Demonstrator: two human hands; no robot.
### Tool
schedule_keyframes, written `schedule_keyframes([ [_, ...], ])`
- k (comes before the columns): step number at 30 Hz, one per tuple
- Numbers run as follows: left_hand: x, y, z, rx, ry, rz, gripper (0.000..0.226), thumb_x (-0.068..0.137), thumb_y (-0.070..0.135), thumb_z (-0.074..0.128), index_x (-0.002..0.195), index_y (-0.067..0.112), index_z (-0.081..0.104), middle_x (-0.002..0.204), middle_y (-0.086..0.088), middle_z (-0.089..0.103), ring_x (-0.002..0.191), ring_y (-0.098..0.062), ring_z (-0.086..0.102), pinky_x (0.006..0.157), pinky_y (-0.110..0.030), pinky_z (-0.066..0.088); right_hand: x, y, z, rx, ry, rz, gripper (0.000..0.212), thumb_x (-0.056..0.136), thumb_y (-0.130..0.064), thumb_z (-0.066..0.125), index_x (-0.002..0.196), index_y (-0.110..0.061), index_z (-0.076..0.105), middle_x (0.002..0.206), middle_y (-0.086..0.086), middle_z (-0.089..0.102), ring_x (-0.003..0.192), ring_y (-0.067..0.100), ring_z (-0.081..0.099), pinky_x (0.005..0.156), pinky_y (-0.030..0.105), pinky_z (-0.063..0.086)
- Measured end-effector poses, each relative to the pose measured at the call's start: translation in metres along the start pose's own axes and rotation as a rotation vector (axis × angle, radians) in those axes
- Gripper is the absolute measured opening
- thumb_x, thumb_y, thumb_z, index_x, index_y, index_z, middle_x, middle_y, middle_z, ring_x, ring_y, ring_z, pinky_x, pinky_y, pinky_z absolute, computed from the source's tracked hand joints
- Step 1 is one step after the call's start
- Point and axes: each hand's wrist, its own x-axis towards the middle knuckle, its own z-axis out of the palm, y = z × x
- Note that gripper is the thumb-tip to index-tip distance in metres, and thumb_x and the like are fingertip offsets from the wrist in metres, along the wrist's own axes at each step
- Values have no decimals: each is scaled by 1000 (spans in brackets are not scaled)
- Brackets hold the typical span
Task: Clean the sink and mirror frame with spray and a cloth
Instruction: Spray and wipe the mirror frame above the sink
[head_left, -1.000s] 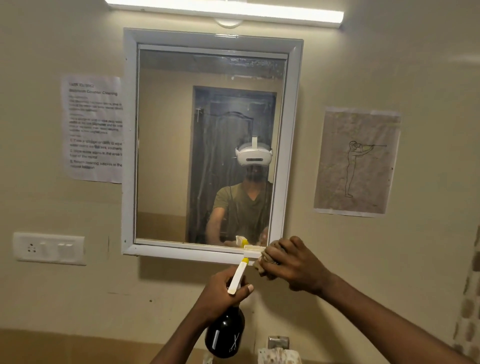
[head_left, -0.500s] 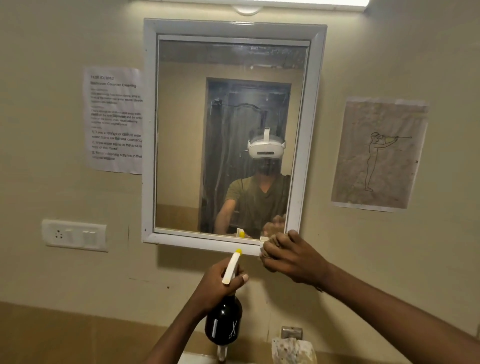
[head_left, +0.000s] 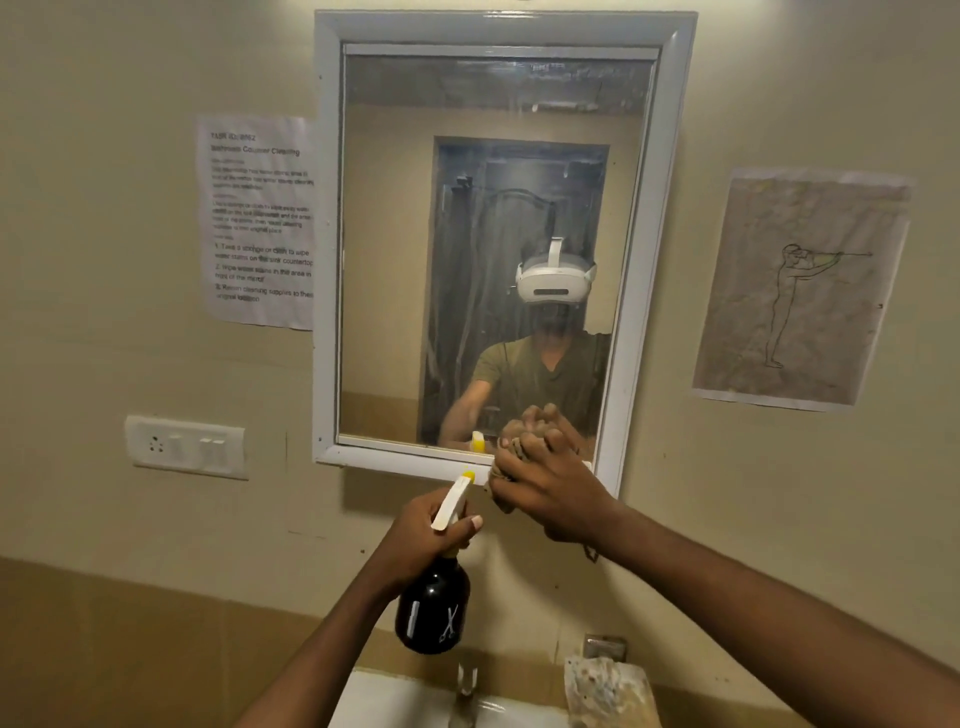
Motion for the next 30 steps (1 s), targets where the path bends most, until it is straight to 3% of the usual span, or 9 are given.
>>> schedule_keyframes([
  [4,-7,-5,-16,20,-36,-33,46,75,36,69,86,-6,54,67,-5,54,59,-11,49,56,-20,40,18,-7,-3,46,-24,0,41,74,-8,50,114,-16,53,117,13,53,103,38,51,86,58,41],
  [8,-9,-6,-20,14,-36,-61,34,79,32,70,89,2,58,66,4,52,59,-8,45,58,-23,40,4,-3,-3,67,-53,-48,40,77,-10,45,115,-16,54,115,12,54,100,34,50,87,58,40],
  [11,-13,-5,-21,49,-1,-46,37,77,38,68,86,3,59,66,5,56,60,-8,50,58,-20,42,2,-2,-2,79,-73,-45,44,69,-8,54,113,-17,53,114,11,54,96,33,50,80,53,42],
  [15,-17,-4,-29,65,33,-14,45,76,40,67,83,-2,55,67,-4,57,62,-13,56,60,-21,45,29,-16,-7,125,-13,17,43,74,-9,33,109,-18,56,112,10,58,96,33,54,75,47,44],
  [21,-17,-1,-41,16,75,-50,38,74,41,69,89,8,61,71,1,56,65,-13,51,64,-31,44,37,-19,-5,107,-45,44,47,75,-9,25,108,-16,58,109,11,58,96,34,54,71,45,43],
  [26,-21,3,-45,29,90,-66,44,71,47,69,91,8,63,74,-2,60,68,-14,55,67,-34,49,23,-15,2,93,-32,43,35,79,-11,49,113,-18,54,114,10,56,97,32,52,75,47,40],
  [30,-21,5,-52,43,111,-53,39,76,38,70,92,4,62,72,-2,59,64,-11,54,65,-30,48,24,-15,7,90,-3,54,43,74,-14,65,115,-18,53,114,10,55,97,32,51,77,47,41],
])
